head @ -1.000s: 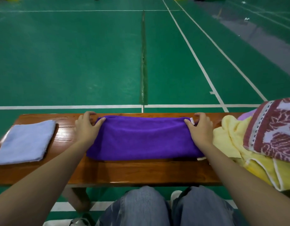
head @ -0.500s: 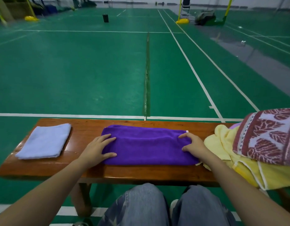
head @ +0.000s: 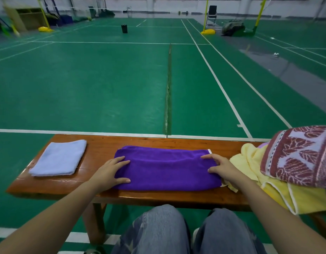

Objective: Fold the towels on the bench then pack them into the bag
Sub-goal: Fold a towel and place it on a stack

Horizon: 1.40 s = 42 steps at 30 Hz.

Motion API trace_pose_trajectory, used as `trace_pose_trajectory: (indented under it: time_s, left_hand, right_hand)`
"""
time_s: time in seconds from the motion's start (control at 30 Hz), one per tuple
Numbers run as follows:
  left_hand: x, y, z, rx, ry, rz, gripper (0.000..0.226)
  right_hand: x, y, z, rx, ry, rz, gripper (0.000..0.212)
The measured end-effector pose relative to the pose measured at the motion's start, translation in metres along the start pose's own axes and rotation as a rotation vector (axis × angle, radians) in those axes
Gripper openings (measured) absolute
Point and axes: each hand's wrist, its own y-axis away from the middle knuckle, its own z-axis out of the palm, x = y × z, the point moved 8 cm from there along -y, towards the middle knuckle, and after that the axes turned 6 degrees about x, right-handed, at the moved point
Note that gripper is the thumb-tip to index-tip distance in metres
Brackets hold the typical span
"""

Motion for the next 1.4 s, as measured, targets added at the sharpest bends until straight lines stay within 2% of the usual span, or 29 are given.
trace_pose_trajectory:
  time_s: [0.23, 0.3, 0.47, 0.67, 0.77, 0.87, 1.0, 1.1, 1.17, 1.2, 1.27, 1.33, 1.4]
  left_hand:
    - [-0.001, 0.001, -0.002, -0.026, -0.002, -0.011, 0.081]
    - [-0.001, 0.002, -0.004, -0.028, -0.01, -0.011, 0.083]
    - [-0.006, 0.005, -0.016, -0.004, -0.02, -0.018, 0.087]
    - [-0.024, 0.016, -0.028, 0.028, 0.062, -0.04, 0.093]
    - [-0.032, 0.024, -0.034, 0.038, 0.21, -0.043, 0.105]
    - [-0.042, 0.031, -0.038, 0.053, 0.387, -0.069, 0.135]
    - [-0.054, 0.038, -0.036, 0.051, 0.494, -0.103, 0.139]
    - [-0.059, 0.041, -0.035, 0.03, 0.493, -0.099, 0.147]
    - [-0.062, 0.041, -0.034, 0.033, 0.501, -0.121, 0.14]
    - [-0.063, 0.04, -0.033, 0.044, 0.489, -0.14, 0.13]
    - [-0.065, 0.035, -0.031, 0.101, 0.448, -0.181, 0.107]
    - [-0.063, 0.029, -0.032, 0.184, 0.432, -0.237, 0.083]
    - [-0.052, 0.024, -0.033, 0.198, 0.462, -0.256, 0.066]
  right_hand:
    - [0.006, 0.008, 0.008, -0.163, -0.317, 0.168, 0.06]
    - [0.001, 0.01, 0.008, -0.153, -0.337, 0.165, 0.062]
    - [-0.036, 0.007, 0.011, 0.005, -0.136, 0.003, 0.071]
    - [-0.115, 0.013, 0.061, 0.011, 0.089, -0.215, 0.073]
    - [-0.143, 0.015, 0.106, -0.019, 0.151, -0.263, 0.074]
    - [-0.162, 0.015, 0.155, -0.052, 0.198, -0.285, 0.076]
    - [-0.166, 0.012, 0.22, -0.145, 0.28, -0.269, 0.081]
    - [-0.157, 0.014, 0.254, -0.288, 0.275, -0.264, 0.083]
    - [-0.149, 0.014, 0.256, -0.331, 0.281, -0.277, 0.077]
    - [-0.144, 0.011, 0.248, -0.295, 0.269, -0.278, 0.073]
    - [-0.133, 0.001, 0.217, -0.103, 0.265, -0.267, 0.063]
    - [-0.118, -0.006, 0.18, 0.139, 0.402, -0.243, 0.055]
    - [-0.101, -0.006, 0.156, 0.225, 0.541, -0.177, 0.055]
